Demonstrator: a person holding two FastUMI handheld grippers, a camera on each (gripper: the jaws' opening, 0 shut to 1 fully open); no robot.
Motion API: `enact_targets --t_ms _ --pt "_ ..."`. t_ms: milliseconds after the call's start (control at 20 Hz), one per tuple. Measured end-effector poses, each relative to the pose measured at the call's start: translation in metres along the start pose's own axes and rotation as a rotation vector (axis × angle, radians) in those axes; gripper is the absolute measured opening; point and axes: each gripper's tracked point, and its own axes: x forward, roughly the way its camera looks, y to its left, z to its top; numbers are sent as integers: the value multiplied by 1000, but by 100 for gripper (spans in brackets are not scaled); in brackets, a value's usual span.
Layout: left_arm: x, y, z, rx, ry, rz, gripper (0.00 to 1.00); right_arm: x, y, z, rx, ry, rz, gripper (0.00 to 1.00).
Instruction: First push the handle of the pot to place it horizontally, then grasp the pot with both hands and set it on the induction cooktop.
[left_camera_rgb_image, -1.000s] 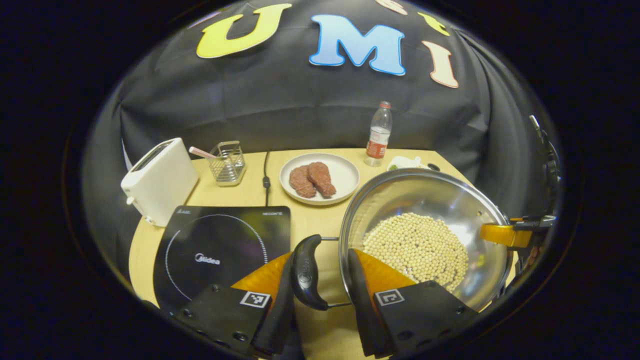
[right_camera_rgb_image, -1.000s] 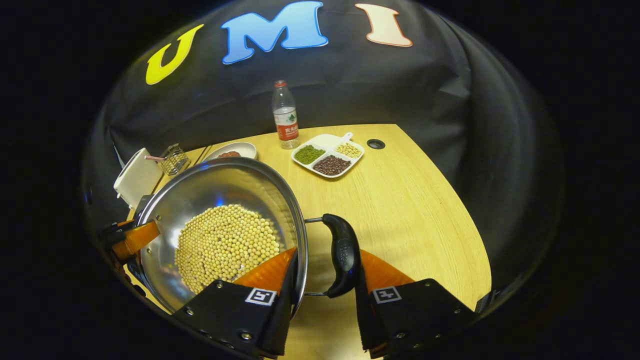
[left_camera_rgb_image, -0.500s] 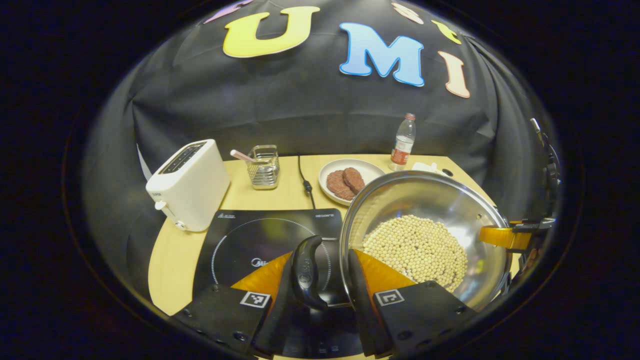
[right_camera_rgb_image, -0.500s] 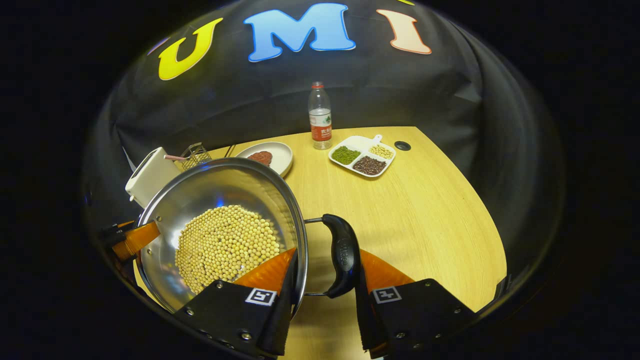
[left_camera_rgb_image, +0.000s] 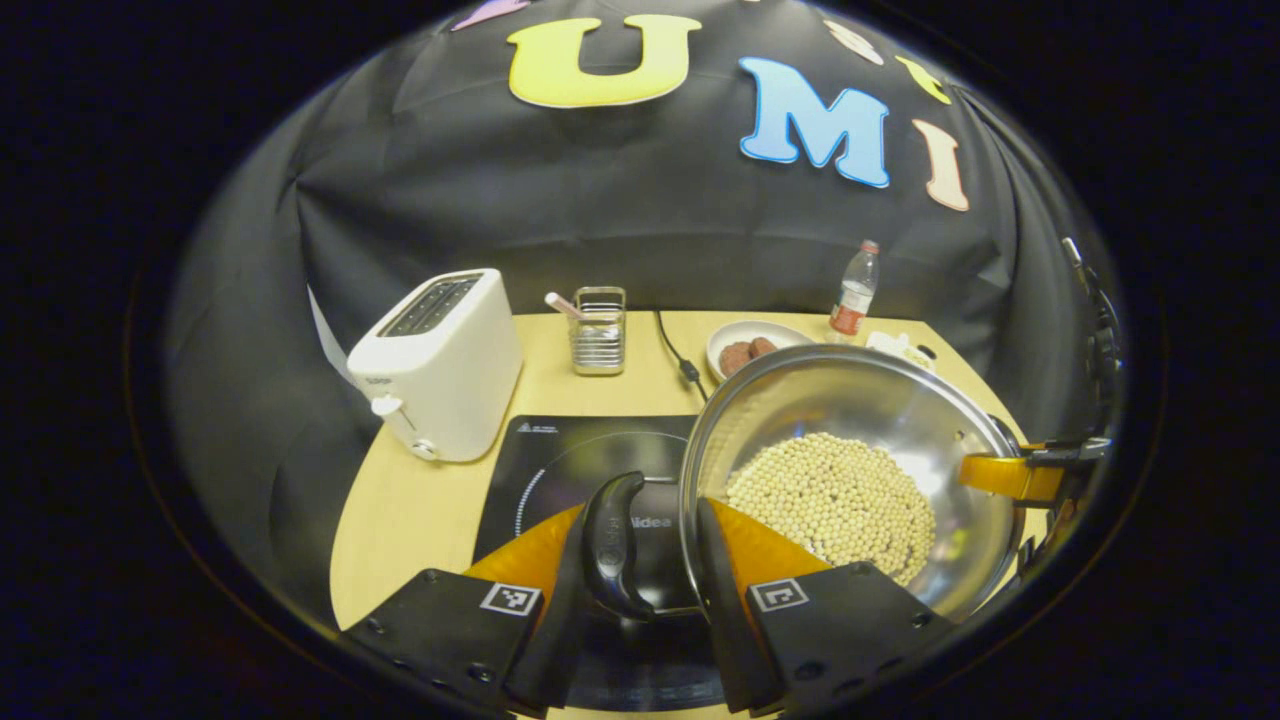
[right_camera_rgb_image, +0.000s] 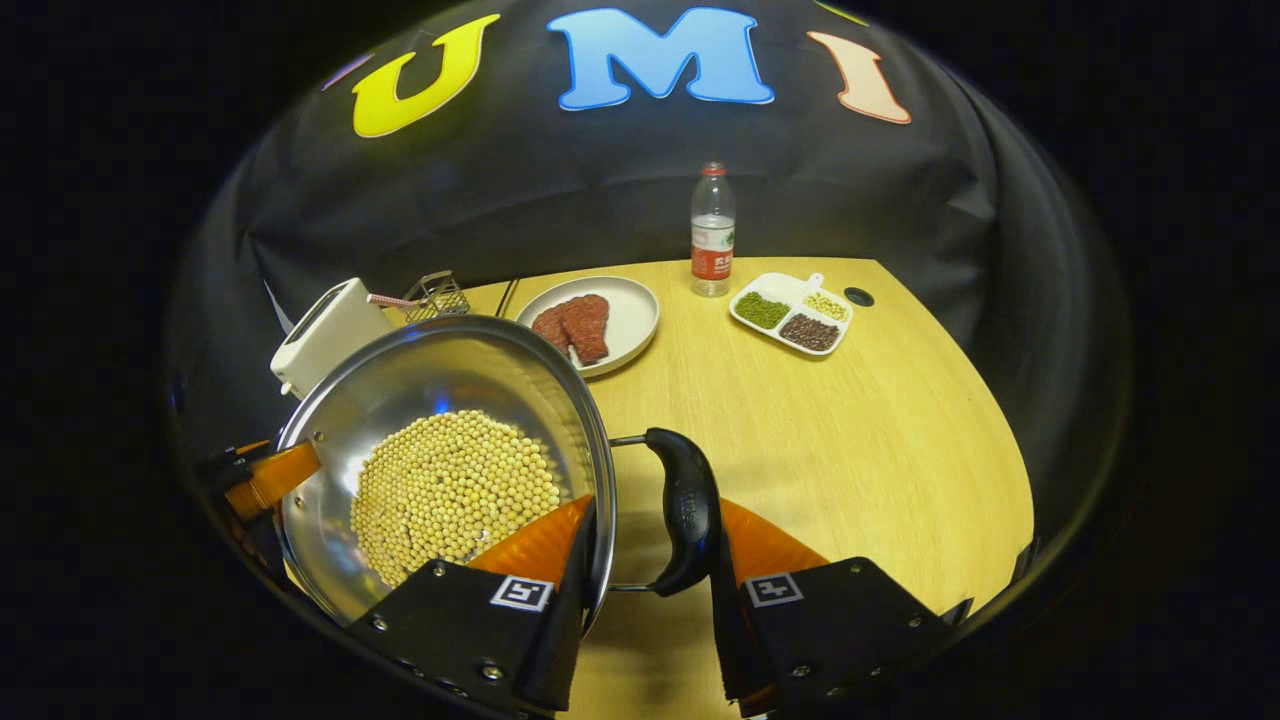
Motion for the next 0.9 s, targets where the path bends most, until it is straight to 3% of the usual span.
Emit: enact_targets --t_ms 100,900 --pt "0 16 0 -10 1 7 58 4 15 1 -7 2 7 55" --pt "25 117 -2 -3 20 26 62 34 115 -3 -1 8 25 55"
